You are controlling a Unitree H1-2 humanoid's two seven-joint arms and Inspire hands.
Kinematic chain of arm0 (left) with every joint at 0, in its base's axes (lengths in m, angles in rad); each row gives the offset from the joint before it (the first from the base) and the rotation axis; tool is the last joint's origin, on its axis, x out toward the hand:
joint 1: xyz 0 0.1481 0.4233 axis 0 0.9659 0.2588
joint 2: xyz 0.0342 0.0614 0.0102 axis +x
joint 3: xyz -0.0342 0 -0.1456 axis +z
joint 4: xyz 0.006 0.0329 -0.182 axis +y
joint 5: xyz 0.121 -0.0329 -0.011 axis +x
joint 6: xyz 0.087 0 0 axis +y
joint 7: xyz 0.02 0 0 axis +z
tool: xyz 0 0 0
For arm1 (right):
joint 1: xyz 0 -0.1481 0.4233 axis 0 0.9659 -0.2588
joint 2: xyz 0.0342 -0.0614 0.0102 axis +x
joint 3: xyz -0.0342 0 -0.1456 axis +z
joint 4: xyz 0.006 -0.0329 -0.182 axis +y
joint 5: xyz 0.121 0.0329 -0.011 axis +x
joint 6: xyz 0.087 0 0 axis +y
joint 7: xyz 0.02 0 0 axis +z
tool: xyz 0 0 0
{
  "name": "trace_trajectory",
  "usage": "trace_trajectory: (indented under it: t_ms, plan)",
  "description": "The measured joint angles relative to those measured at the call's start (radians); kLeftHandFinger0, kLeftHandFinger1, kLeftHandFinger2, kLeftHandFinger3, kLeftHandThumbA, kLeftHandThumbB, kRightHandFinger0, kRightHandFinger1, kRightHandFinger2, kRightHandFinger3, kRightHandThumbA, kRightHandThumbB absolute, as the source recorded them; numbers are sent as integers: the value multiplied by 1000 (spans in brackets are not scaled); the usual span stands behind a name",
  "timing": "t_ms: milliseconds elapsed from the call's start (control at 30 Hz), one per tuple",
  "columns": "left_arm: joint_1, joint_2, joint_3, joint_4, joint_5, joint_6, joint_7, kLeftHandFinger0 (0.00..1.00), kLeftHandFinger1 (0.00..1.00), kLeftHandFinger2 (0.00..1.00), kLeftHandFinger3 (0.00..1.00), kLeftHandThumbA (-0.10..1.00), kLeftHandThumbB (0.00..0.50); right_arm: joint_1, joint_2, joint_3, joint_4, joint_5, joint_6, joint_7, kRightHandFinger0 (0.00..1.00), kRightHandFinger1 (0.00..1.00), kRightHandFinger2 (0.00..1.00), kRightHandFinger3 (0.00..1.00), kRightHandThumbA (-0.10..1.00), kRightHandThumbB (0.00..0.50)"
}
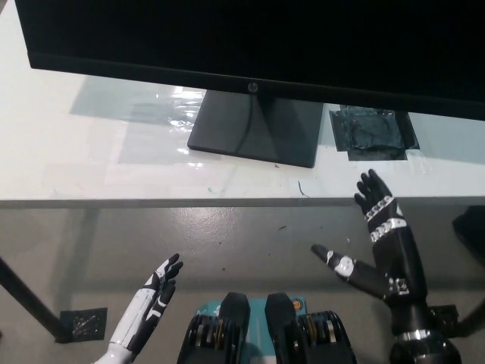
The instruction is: The monitor is being placed at the center of the desk and the robot uses its right hand to grab on the right side of the monitor and tilt the angle of the montior sideways.
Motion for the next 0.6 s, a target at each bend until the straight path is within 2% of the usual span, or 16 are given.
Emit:
trace_trajectory:
  t_ms: [100, 233, 600]
  plan:
    - [3, 0, 0, 0, 0, 0, 0, 1000, 1000, 1000, 1000, 1000, 358, -21, 21, -32, 12, 66, 25, 12, 1000, 1000, 1000, 1000, 1000, 379]
    - [8, -1, -1, 0, 0, 0, 0, 1000, 1000, 1000, 1000, 1000, 386, -44, 43, -68, 28, 138, 55, 26, 1000, 1000, 1000, 1000, 1000, 380]
    - [28, -1, -4, 0, 0, 0, 0, 1000, 1000, 1000, 1000, 1000, 366, -135, 118, -223, 108, 373, 166, 67, 1000, 1000, 1000, 1000, 1000, 366]
